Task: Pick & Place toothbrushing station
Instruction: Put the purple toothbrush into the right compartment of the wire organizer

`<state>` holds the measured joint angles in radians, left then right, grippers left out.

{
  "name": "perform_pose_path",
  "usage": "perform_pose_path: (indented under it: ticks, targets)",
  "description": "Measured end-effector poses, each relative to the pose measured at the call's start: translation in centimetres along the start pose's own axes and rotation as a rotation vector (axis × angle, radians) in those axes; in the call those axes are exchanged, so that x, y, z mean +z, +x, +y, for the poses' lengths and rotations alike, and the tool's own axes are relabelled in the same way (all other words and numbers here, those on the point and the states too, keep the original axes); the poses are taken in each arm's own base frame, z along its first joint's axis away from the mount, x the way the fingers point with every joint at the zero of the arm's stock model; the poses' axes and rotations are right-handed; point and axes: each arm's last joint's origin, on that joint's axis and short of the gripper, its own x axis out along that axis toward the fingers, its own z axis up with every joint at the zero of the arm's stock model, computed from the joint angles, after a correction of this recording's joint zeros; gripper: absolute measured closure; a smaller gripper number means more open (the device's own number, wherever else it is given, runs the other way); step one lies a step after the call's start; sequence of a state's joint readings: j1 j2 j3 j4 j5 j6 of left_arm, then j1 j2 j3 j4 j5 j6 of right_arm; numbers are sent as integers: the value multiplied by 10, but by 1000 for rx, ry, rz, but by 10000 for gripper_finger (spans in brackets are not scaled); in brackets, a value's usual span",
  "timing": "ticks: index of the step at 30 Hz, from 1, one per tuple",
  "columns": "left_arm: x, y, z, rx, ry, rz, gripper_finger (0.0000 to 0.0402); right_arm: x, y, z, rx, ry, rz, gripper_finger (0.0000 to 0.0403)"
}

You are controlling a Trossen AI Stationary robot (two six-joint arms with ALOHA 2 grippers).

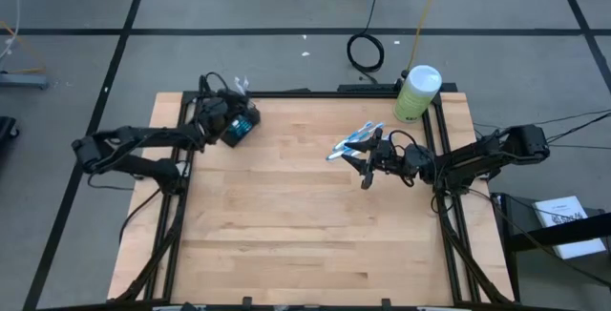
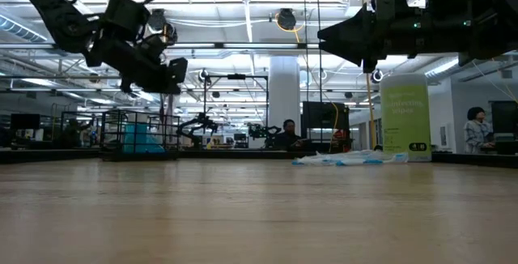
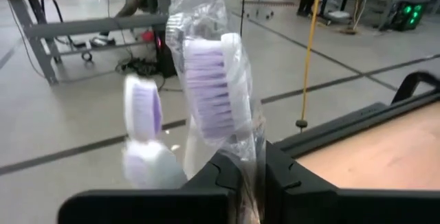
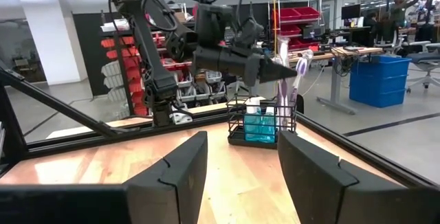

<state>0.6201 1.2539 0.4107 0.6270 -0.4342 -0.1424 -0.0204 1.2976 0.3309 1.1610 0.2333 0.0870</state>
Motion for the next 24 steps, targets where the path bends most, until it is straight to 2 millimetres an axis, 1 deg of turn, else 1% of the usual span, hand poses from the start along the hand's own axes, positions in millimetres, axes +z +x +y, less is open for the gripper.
perform_pose_path:
  ticks: [4,7,9,11,15,18,20,24]
  targets:
    - [-8,7,-3,-16,-17,20,385,0,0,0,0,-1,0,234]
    - [-14,10,-3,-4,-27,46,364,0,0,0,0,-1,0,234]
    - [-19,12,-3,2,-28,65,357,0,0,0,0,-1,0,234]
    - [-22,14,-4,6,-27,78,360,0,0,0,0,-1,1,234]
    - [-25,16,-4,13,-18,94,381,0,0,0,0,-1,1,236]
    - [-26,16,-4,-4,3,98,383,0,0,0,0,-1,1,238]
    - [-26,16,-5,-29,26,101,370,0,0,0,0,2,1,238]
    - [-26,16,-5,-33,29,101,330,0,0,0,0,4,1,238]
